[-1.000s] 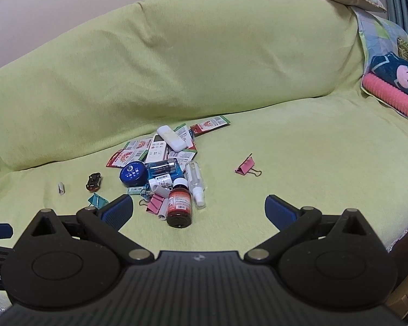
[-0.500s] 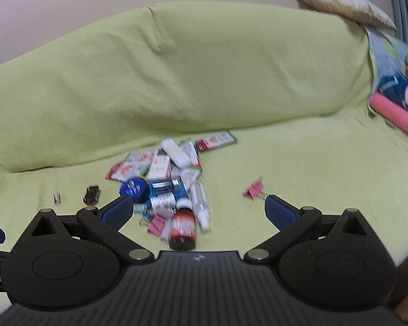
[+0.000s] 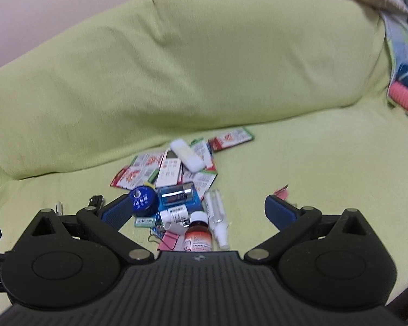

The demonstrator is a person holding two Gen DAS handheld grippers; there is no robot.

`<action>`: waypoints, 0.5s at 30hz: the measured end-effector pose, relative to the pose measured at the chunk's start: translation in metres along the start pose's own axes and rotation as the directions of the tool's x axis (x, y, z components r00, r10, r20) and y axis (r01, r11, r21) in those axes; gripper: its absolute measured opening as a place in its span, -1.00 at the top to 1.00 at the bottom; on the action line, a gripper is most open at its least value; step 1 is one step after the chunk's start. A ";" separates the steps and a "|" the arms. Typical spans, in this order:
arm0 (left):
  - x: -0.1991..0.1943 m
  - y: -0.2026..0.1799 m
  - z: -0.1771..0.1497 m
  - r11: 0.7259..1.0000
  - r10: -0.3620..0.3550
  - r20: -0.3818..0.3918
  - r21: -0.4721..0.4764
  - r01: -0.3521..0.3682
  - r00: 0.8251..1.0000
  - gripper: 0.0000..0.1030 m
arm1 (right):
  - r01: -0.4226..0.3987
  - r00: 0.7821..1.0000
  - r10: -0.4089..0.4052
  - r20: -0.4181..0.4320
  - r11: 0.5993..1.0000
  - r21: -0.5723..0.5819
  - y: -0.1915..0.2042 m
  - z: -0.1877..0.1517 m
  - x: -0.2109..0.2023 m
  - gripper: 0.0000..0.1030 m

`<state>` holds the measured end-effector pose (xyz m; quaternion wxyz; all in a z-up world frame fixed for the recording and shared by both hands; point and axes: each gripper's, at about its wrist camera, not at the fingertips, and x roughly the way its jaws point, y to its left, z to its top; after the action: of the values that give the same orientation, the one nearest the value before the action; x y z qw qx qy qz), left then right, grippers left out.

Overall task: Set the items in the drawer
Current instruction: 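Move the right gripper toward the white remote in the item pile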

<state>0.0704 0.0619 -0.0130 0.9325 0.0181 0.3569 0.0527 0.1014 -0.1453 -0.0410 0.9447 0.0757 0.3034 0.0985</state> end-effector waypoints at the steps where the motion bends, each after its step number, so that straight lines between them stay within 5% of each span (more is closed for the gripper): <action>1: 0.005 0.001 0.002 1.000 -0.007 -0.004 0.002 0.007 1.000 -0.94 | 0.002 1.000 -0.002 -0.006 1.000 0.005 0.000 -0.001 0.005 -0.97; 15: 0.061 0.009 0.033 0.999 -0.032 -0.010 -0.006 0.032 0.999 -0.94 | -0.010 0.998 0.009 -0.068 1.000 -0.014 0.006 0.013 0.064 -0.91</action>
<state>0.1371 0.0776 -0.0287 0.9314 0.0093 0.3618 0.0392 0.1589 -0.1254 -0.0652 0.9339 0.0667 0.3343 0.1078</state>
